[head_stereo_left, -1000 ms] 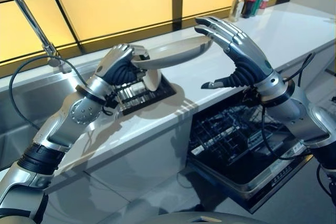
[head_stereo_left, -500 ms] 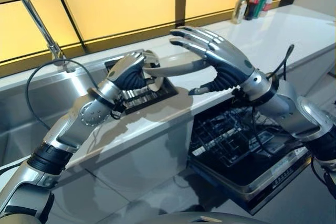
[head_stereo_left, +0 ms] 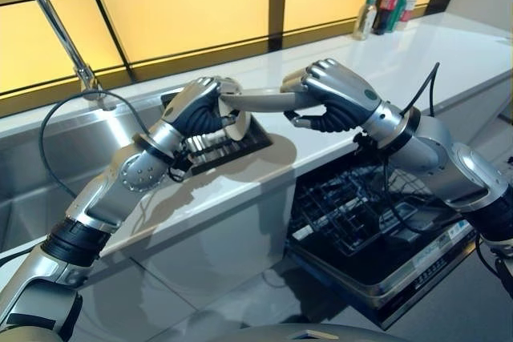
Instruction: Pick up plates and place into dishwasher.
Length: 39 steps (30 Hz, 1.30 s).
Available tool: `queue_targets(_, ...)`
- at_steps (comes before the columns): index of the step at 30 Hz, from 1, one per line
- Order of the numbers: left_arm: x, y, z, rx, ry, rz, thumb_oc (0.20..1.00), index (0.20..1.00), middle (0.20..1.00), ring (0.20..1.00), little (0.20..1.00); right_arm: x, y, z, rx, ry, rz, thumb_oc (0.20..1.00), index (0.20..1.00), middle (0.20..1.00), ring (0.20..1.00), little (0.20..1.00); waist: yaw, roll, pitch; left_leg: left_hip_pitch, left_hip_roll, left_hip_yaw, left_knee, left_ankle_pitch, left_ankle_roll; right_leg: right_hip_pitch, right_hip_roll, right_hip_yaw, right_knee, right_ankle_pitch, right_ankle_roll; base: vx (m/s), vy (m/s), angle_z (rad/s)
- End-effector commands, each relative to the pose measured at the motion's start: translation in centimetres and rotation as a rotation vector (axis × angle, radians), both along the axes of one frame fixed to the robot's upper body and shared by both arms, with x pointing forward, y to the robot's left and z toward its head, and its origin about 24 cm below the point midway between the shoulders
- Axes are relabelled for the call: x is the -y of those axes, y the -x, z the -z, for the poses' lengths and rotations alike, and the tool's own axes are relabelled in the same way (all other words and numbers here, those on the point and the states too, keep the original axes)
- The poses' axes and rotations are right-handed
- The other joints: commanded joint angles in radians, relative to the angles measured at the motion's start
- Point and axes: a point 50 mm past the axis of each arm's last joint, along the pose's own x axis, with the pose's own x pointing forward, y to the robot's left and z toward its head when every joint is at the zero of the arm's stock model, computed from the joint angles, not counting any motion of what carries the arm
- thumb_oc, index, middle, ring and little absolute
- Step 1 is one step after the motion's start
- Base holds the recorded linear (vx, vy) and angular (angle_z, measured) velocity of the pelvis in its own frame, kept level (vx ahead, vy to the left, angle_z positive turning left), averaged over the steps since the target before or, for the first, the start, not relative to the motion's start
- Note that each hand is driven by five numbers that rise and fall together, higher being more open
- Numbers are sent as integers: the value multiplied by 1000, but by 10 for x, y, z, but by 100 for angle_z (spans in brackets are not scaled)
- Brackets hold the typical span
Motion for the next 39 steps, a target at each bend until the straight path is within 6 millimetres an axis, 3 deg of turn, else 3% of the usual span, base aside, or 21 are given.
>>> queue_targets(1,5,4,-28,110,34,63,200,200,200,200,200,13,-8,-12,41,-43,89,200,200,200,200,200,10,-8,-49,-80,-34,-28,11,-44,30,-9,-36,-31,105,-127,90,0,0,0)
queue_targets(6,-4,4,-25,40,168,48,200,200,200,200,200,29,-3,-12,67,-105,125,200,200,200,200,200,-1,-6,-47,-74,-34,-20,14,-49,33,-11,-34,-23,112,-131,90,0,0,0)
queue_targets(7,-6,5,-23,23,211,50,740,740,740,740,740,33,-1,-10,65,-121,134,200,200,200,200,200,-4,-6,-47,-72,-33,-17,15,-50,34,-11,-33,-19,113,-131,89,0,0,0)
queue_targets(8,-8,6,-21,5,252,56,1000,1000,1000,1000,1000,37,1,-7,62,-140,144,200,200,200,200,200,-6,-5,-46,-71,-33,-15,15,-51,34,-12,-32,-16,114,-131,89,0,0,0)
queue_targets(18,-11,23,-17,-112,718,213,1000,1000,1000,1000,1000,71,13,10,16,-244,241,200,200,200,200,200,-31,-12,-33,-69,-33,-2,16,-59,37,-23,-25,8,115,-128,89,-21,-14,-3)
queue_targets(23,-19,37,-21,-103,917,324,1000,1000,1000,1000,1000,83,19,21,-64,-261,285,200,200,200,200,200,-45,-15,-26,-62,-30,15,15,-63,39,-28,-23,19,113,-124,88,-21,-14,-11)
queue_targets(27,-22,45,-24,-87,1035,388,1000,1000,1000,1000,1000,104,20,31,-105,-354,399,200,200,200,200,200,-60,-15,-20,-59,-28,23,10,-64,39,-30,-19,30,108,-118,89,0,0,0)
queue_targets(34,-15,44,-2,-224,1169,431,1000,1000,1000,1000,1000,139,25,55,-114,-656,567,200,200,200,200,200,-87,-8,-7,-49,-21,41,5,-68,42,-38,-15,47,104,-104,95,-14,-29,-10)
queue_targets(39,3,41,22,-413,1182,478,1000,1000,1000,1000,1000,155,30,72,-51,-793,714,200,200,200,200,200,-108,0,9,-39,-19,56,6,-83,54,-42,-14,65,111,-105,102,21,-51,-8)
